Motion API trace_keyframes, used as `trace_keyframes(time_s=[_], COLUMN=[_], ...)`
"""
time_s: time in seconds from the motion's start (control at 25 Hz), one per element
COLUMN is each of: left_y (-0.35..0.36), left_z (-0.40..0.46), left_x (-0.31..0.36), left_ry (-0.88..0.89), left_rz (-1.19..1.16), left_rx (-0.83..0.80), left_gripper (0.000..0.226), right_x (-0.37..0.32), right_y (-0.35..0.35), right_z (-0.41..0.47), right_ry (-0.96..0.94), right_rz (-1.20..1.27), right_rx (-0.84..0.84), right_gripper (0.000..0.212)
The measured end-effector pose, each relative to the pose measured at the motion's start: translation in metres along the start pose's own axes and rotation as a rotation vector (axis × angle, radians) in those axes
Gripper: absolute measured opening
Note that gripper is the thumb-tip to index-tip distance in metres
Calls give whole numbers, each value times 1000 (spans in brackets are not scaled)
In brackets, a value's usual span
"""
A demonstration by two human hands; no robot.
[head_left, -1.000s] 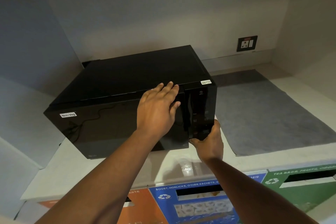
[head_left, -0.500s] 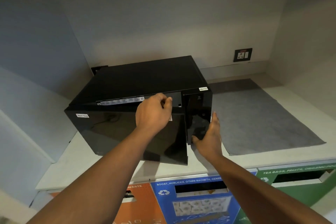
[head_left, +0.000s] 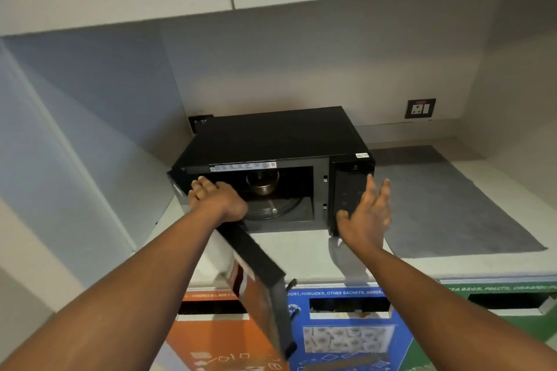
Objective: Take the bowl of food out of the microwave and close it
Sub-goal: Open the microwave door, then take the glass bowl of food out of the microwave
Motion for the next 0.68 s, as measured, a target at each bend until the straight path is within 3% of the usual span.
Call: trace_keyframes(time_s=[0.36, 0.68], left_y=[-6, -8], left_z=[14, 14], left_x=[-82, -89], left_ry=[-141, -12], left_rz=[0, 46], left_rx=[109, 334], left_gripper=[95, 91], right_x=[-36, -38], right_y=[10, 26], right_z=[-10, -6], right_ry=[-37, -47], right_rz=[-65, -107], right_rx=[-14, -34], right_gripper=[98, 96])
Point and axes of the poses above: each hand's wrist, its own z-axis towards the middle knuckle, its own y-axis out of the palm, x = y × z, the point moved 10 cm from there along z, towards the middle knuckle, and after that the axes turned 14 degrees about -x, right-handed, at the moved point
